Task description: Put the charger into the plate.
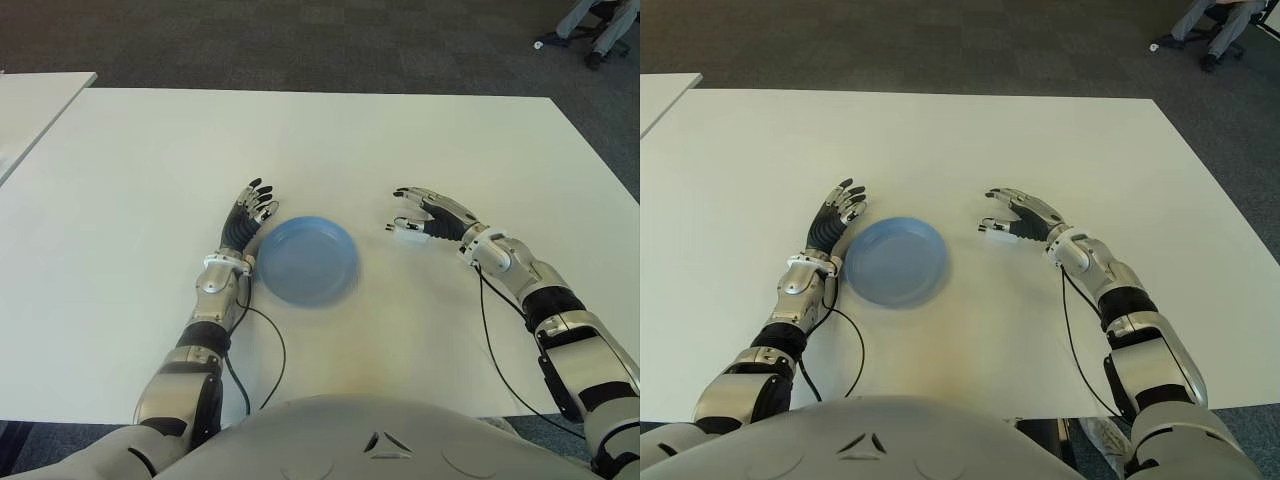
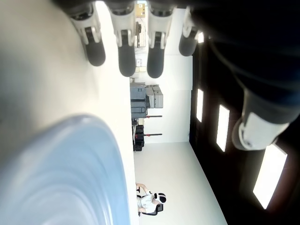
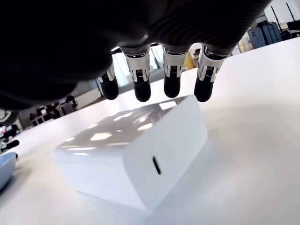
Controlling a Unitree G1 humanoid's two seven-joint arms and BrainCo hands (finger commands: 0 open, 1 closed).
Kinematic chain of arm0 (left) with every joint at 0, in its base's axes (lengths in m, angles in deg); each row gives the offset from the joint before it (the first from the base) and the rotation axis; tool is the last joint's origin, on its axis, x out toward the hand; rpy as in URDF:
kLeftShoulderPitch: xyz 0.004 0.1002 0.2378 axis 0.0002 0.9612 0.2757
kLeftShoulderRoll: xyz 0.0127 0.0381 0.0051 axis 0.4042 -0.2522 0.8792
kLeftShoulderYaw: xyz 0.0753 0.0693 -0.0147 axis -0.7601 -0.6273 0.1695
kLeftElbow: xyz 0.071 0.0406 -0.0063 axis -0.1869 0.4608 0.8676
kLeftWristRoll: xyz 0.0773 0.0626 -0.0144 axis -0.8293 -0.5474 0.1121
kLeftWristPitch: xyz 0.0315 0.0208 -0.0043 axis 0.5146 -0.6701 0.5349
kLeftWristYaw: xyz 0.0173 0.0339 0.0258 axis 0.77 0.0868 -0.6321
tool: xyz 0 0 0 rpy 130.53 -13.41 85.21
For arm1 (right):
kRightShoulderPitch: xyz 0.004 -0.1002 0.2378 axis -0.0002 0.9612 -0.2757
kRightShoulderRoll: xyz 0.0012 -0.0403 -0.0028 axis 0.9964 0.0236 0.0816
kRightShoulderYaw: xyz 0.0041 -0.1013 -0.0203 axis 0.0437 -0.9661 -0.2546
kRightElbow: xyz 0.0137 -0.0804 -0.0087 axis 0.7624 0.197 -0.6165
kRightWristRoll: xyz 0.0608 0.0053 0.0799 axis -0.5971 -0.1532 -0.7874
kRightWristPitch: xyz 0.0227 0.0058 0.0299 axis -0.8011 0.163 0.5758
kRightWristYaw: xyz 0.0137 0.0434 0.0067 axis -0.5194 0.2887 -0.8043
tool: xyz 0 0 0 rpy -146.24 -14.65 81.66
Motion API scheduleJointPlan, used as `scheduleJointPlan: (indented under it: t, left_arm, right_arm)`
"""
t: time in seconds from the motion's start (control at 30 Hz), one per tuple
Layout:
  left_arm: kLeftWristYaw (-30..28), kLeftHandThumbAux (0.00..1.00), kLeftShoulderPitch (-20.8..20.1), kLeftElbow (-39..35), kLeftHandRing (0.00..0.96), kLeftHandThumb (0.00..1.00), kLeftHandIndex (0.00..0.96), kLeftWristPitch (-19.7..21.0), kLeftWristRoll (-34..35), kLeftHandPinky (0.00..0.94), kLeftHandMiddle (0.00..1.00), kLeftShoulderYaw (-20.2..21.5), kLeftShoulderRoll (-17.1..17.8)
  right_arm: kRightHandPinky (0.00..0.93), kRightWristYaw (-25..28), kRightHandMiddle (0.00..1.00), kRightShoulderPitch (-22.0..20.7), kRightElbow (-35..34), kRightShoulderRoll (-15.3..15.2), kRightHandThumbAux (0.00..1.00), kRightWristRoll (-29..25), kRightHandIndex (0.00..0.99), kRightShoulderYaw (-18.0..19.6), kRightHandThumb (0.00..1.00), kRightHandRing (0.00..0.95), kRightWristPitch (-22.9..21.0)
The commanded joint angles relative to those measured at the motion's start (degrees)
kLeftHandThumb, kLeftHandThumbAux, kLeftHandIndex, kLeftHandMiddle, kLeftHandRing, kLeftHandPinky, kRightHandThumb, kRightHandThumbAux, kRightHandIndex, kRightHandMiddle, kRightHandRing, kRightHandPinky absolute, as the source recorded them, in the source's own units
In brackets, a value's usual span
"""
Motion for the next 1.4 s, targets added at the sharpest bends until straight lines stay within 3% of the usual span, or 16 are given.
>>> scheduleJointPlan:
  t: [0.03,0.63,1.4]
  left_arm:
    - [-0.8,0.533,3.2,2.3,0.169,0.000,0.065,3.2,-0.2,0.163,0.183,-0.4,0.0]
    - [-1.4,0.536,3.8,1.5,0.178,0.000,0.069,3.6,0.1,0.172,0.188,-0.1,0.4]
    - [-1.2,0.538,3.9,1.6,0.176,0.000,0.067,3.5,-0.3,0.163,0.188,-0.4,1.0]
  right_arm:
    - [0.000,-1.7,0.000,-2.0,3.7,0.7,0.107,2.0,0.000,-1.8,0.326,0.000,0.5]
    - [0.000,-7.2,0.000,-4.4,12.4,2.1,0.115,5.2,0.000,-6.0,0.320,0.000,-0.7]
    - [0.000,-12.8,0.000,-2.3,11.5,-1.5,0.134,8.9,0.000,-10.8,0.295,0.000,0.1]
